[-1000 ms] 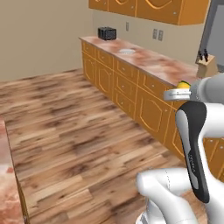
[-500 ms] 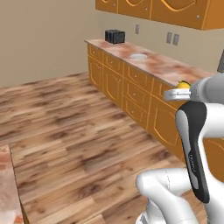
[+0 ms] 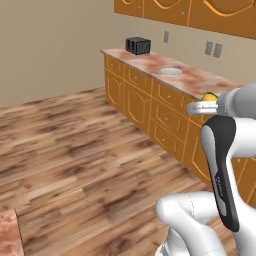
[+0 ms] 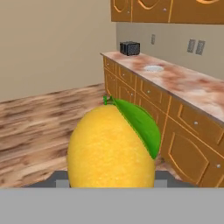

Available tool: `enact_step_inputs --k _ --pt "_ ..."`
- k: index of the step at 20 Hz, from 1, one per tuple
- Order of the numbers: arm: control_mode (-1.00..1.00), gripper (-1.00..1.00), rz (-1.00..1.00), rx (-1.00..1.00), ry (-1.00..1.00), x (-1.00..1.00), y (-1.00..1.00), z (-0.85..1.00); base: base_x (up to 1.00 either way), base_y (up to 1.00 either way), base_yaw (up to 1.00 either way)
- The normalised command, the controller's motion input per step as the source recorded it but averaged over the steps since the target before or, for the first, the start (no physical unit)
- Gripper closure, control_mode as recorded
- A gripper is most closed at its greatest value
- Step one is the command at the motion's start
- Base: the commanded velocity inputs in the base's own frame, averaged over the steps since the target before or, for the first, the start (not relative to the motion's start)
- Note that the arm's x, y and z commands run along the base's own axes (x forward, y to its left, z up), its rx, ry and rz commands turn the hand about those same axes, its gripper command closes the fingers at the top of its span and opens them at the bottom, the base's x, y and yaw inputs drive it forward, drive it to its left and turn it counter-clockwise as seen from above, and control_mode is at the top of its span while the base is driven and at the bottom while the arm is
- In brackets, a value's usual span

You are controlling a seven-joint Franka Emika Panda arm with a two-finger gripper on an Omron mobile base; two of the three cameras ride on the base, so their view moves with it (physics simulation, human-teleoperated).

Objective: Pick lemon from the fridge and place it on the plate on the counter.

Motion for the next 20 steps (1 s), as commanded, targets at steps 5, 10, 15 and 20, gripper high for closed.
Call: enact_step_inputs --k 5,10,15,20 --pt "1.0 1.0 0.0 0.0 0.0 0.0 0.0 0.0 0.92 0.07 -0.08" --pt "1.0 1.0 0.0 0.0 0.0 0.0 0.0 0.0 0.93 0.11 -0.08" --pt "1.0 1.0 0.0 0.0 0.0 0.0 0.0 0.0 0.88 0.07 -0.12" --pt "1.0 1.0 0.0 0.0 0.0 0.0 0.0 0.0 0.85 0.04 -0.17"
